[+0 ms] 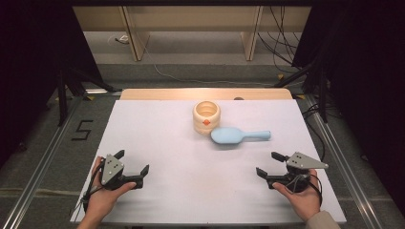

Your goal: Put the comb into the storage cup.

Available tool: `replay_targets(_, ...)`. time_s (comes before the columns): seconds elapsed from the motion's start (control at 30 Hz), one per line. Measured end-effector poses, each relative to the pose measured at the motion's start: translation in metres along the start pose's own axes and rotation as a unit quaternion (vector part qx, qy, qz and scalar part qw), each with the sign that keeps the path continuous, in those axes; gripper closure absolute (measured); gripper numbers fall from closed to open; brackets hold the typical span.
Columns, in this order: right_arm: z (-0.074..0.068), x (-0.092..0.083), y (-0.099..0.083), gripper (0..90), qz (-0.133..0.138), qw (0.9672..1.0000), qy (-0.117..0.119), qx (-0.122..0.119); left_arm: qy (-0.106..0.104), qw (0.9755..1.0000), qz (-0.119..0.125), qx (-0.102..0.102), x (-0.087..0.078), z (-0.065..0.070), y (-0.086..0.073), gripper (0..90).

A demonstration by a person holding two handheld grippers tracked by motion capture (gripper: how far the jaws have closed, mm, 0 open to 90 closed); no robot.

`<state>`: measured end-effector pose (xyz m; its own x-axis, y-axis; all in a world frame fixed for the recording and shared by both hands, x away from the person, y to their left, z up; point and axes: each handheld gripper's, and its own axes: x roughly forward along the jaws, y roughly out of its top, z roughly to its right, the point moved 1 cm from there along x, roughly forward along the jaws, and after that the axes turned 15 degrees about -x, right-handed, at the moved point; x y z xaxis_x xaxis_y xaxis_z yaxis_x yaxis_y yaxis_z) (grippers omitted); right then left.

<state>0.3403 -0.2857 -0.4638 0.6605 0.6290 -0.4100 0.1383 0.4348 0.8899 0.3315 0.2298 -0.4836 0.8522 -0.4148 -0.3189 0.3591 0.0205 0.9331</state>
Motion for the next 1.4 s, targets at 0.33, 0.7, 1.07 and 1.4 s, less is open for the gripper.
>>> replay_targets(0.33, 0.003, -0.002, 0.003, 17.7, 0.003, 0.9998, -0.020, 0.001, -0.002, 1.0000, 0.001, 0.002, 0.001, 0.000, 0.000, 0.0)
replay_targets(0.7, 0.028, 0.008, 0.019, 28.8, -0.012, 0.9984, -0.056, 0.003, -0.001, 1.0000, -0.001, 0.000, 0.002, 0.000, 0.000, 0.0)
replay_targets(1.07, 0.064, 0.057, 0.040, 70.9, -0.112, 0.9924, -0.051, -0.005, -0.002, 1.0000, 0.001, -0.002, 0.001, 0.000, 0.000, 0.0)
replay_targets(1.4, 0.089, 0.094, 0.047, 90.0, -0.193, 0.9793, -0.059, -0.005, -0.003, 1.0000, 0.001, -0.005, 0.001, 0.000, 0.000, 0.3)
